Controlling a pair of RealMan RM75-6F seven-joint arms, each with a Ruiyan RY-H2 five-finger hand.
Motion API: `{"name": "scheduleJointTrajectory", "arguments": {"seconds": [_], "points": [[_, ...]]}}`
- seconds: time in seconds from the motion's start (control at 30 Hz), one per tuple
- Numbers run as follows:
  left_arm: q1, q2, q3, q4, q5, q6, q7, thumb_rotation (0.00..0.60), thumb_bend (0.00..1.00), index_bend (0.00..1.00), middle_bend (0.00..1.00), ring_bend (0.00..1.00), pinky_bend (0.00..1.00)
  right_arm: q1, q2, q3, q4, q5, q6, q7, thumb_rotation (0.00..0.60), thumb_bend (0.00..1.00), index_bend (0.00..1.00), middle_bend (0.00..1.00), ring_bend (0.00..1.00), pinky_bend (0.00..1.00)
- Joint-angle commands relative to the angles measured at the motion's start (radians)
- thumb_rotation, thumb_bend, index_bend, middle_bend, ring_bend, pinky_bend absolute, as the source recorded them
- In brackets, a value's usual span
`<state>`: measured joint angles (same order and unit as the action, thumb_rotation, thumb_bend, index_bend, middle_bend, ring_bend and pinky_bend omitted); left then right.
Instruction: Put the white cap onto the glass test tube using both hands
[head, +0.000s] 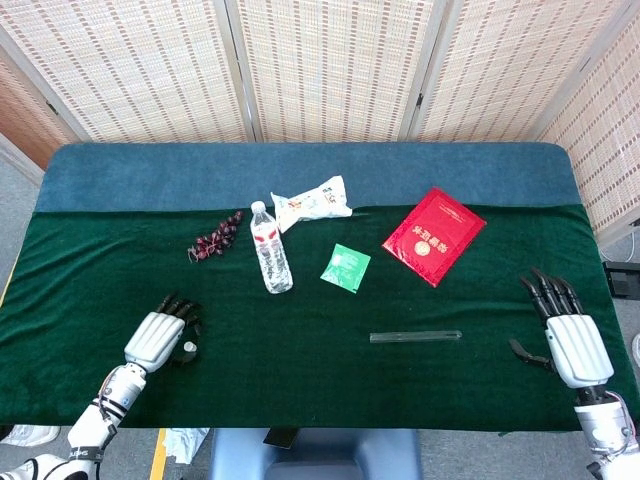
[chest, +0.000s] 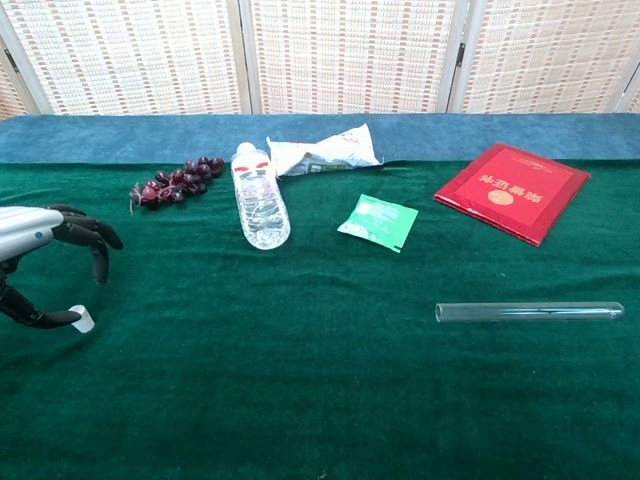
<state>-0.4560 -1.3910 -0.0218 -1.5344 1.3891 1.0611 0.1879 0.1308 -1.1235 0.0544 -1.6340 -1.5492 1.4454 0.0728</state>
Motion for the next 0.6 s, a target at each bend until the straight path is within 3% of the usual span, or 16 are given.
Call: {"name": "scheduleJointTrajectory", "arguments": {"seconds": [0.03, 0.6], "points": [[-0.001, -0.019, -0.001, 0.021, -0.007, -0.002, -0.001, 0.600, 0.32, 0.48, 0.24, 0.17, 0.00, 0.000, 0.000, 0.000, 0.000, 0.001, -0.001, 0.000, 0.594, 0.31, 0.00, 0.00, 0.01, 0.00], [0.008, -0.032, 0.019, 0.049, -0.017, -0.007, -0.001, 0.600, 0.35, 0.50, 0.24, 0.16, 0.00, 0.006, -0.001, 0.001, -0.003, 0.010, -0.013, -0.008, 0.592, 0.31, 0.00, 0.00, 0.01, 0.00]]}}
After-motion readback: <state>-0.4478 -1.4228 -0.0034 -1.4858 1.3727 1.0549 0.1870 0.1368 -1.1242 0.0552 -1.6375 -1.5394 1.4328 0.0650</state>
